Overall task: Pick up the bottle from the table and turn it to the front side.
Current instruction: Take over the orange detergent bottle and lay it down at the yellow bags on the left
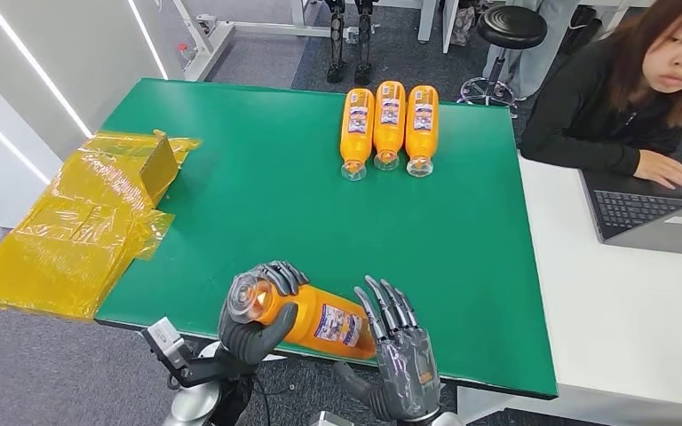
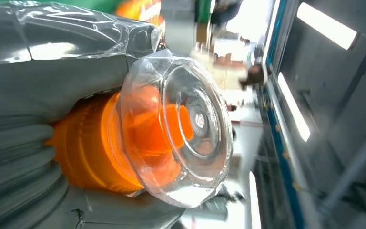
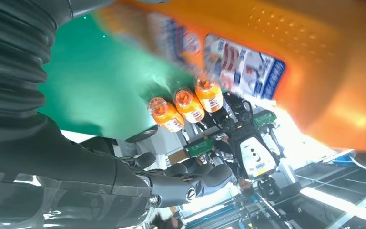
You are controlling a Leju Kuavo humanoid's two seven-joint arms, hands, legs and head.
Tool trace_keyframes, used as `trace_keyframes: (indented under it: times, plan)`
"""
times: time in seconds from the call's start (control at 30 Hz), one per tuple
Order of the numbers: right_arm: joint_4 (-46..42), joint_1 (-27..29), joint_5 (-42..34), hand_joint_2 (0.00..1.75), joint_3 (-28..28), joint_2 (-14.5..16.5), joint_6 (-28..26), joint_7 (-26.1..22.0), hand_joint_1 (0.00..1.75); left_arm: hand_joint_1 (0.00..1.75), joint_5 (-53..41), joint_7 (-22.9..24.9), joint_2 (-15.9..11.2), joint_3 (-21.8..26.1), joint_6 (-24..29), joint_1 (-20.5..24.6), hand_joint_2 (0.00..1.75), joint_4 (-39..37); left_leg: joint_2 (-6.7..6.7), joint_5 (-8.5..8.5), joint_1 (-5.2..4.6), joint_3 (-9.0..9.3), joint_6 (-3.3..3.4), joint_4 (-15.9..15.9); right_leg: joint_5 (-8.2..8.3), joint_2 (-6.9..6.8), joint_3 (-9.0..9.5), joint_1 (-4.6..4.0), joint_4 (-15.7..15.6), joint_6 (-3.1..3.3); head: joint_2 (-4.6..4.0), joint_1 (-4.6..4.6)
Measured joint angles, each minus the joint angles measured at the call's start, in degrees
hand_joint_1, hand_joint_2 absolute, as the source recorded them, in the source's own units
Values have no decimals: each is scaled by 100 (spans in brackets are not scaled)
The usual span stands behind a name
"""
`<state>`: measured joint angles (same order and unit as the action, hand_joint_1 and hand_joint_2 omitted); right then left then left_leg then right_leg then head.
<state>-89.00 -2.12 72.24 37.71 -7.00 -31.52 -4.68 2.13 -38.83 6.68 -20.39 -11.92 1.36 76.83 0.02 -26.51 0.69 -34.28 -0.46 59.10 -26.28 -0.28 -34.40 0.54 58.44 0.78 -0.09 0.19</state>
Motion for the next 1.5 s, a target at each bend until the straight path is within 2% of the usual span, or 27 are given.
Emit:
trace_keyframes:
  times: [0.27, 0.5, 0.7, 0.9, 1.13, 1.33, 1.5]
  plan:
    - [67, -22, -249, 175, -1, -1, -134, -136, 0, 175, -1693, -68, -234, 28, 1518, 396, 175, 73, -1, 1, 1, 0, -1, 0, 1, 0, 1, 0, 4, 1, 0, 0]
    - [288, -251, -645, 175, 20, -2, -325, -272, 0, 175, -3171, 216, -591, 84, 2538, 903, 175, 132, -1, 4, 1, 1, -2, 0, 2, 0, 1, 0, 6, 3, 0, 0]
    - [422, -325, -878, 175, 28, -25, -513, -330, 0, 175, -4658, 792, -901, 69, 3376, 1415, 175, -76, 0, 5, 1, 2, -2, 0, 5, 0, 0, 0, 6, 6, 0, 0]
    - [492, -279, -1004, 175, 33, -79, -726, -425, 0, 175, -6176, 1602, -1206, -47, 4058, 2070, 175, -1048, 0, 5, 1, 3, -2, 0, 5, 4, -1, -1, 6, 6, 0, 1]
    - [433, -168, -935, 175, 43, -76, -658, -391, 0, 175, -7809, 2849, -1336, -227, 4213, 2664, 175, -2723, 4, 5, 0, 4, -3, 0, 5, 10, -2, 0, 8, 6, 0, 0]
    - [281, -117, -849, 175, 43, -30, -469, -321, 0, 175, -8554, 3636, -1352, -303, 3841, 2937, 175, -4078, 11, 5, 1, 3, -4, 0, 5, 20, -7, 0, 9, 6, 0, 0]
    - [258, -125, -1024, 175, 43, -20, -370, -375, 0, 175, -8878, 4233, -1378, -370, 3275, 3136, 175, -4942, 12, 5, 1, 2, -4, 0, 5, 21, -7, -1, 10, 7, 0, 0]
